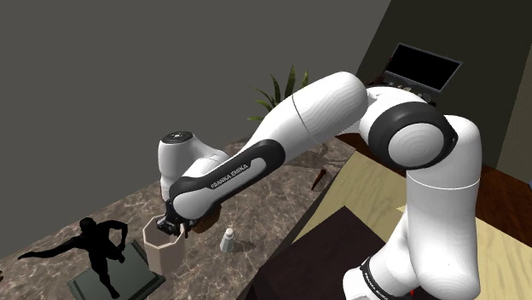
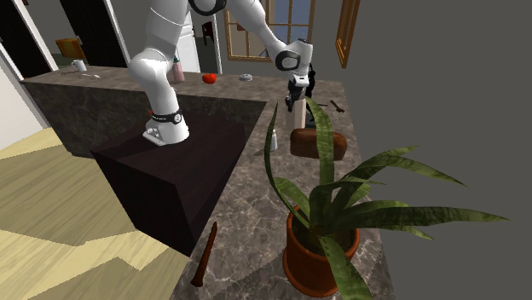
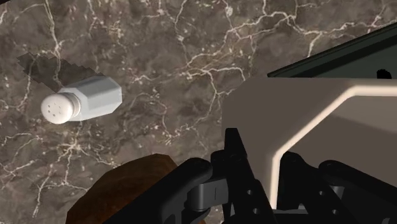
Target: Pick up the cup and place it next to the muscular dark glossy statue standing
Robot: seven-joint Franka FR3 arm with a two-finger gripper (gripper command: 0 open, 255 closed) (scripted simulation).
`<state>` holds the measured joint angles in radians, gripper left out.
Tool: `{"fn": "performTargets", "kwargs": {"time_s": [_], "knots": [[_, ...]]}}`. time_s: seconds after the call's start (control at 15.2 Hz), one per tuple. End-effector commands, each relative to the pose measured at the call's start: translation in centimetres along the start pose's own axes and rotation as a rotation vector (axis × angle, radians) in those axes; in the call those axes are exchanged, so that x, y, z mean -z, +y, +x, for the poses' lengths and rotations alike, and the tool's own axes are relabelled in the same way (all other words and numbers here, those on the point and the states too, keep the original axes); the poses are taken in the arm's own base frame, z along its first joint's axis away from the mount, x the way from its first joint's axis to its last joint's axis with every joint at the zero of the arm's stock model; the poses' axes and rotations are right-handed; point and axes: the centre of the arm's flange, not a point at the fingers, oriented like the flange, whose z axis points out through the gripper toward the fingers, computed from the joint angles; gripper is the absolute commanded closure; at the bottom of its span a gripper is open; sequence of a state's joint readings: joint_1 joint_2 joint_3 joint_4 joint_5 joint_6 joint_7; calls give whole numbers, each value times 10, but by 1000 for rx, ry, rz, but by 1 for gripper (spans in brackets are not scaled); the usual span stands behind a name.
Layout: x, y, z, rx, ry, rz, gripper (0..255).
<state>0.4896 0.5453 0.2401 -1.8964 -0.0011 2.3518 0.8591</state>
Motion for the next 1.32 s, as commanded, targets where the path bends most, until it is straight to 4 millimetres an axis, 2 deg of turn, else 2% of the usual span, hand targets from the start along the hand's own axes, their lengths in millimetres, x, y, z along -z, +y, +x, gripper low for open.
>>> {"fn": "performTargets", "kwargs": {"time_s": [0.0,0.26,0.33,0.66,0.92,1.25], "knots": [[-9,-1,-6,7,-14,-9,255],[-9,-1,-6,7,-14,-9,255],[-9,-3,-6,7,-14,-9,0],[-9,-1,-6,7,-14,-9,0],[41,-2,-5,7,-14,-9,0],[41,-2,-5,7,-14,-9,0]]}}
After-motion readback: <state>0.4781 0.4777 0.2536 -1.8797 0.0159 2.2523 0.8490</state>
